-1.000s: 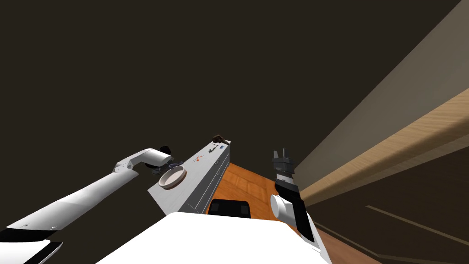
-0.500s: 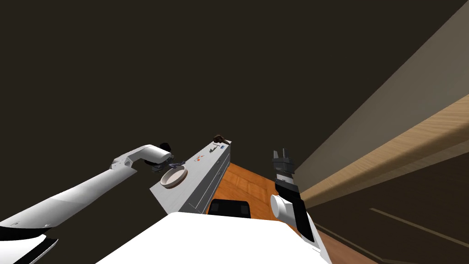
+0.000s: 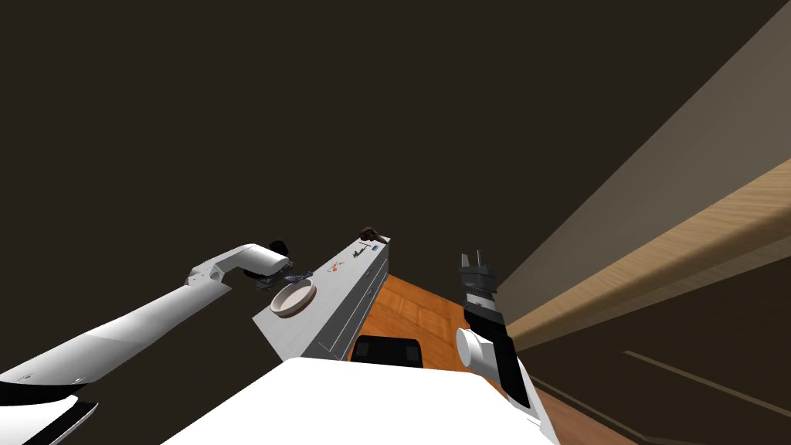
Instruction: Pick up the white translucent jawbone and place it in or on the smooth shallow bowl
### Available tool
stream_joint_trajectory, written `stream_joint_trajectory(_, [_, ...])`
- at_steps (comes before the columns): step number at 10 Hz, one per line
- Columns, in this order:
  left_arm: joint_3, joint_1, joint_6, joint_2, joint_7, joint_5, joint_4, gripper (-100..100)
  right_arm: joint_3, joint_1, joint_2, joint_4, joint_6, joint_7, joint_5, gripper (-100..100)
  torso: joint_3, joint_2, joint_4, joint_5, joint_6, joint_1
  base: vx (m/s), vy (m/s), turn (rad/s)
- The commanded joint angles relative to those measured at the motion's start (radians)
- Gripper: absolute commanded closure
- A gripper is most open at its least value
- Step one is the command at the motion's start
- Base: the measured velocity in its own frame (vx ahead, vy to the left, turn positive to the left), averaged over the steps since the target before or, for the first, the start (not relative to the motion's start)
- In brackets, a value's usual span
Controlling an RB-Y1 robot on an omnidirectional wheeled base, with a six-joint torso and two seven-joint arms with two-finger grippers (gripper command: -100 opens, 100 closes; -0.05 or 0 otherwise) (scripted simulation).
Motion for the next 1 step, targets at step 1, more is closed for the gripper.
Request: stream_joint_trajectory(1, [0.0,0.0,0.0,0.0,0.0,0.0,0.0,0,0.0,0.0,0.0,0.0,0.0,0.0,0.0,0,0.0,0.0,0.0,0.0,0.0,0.0,0.0,0.0,0.0])
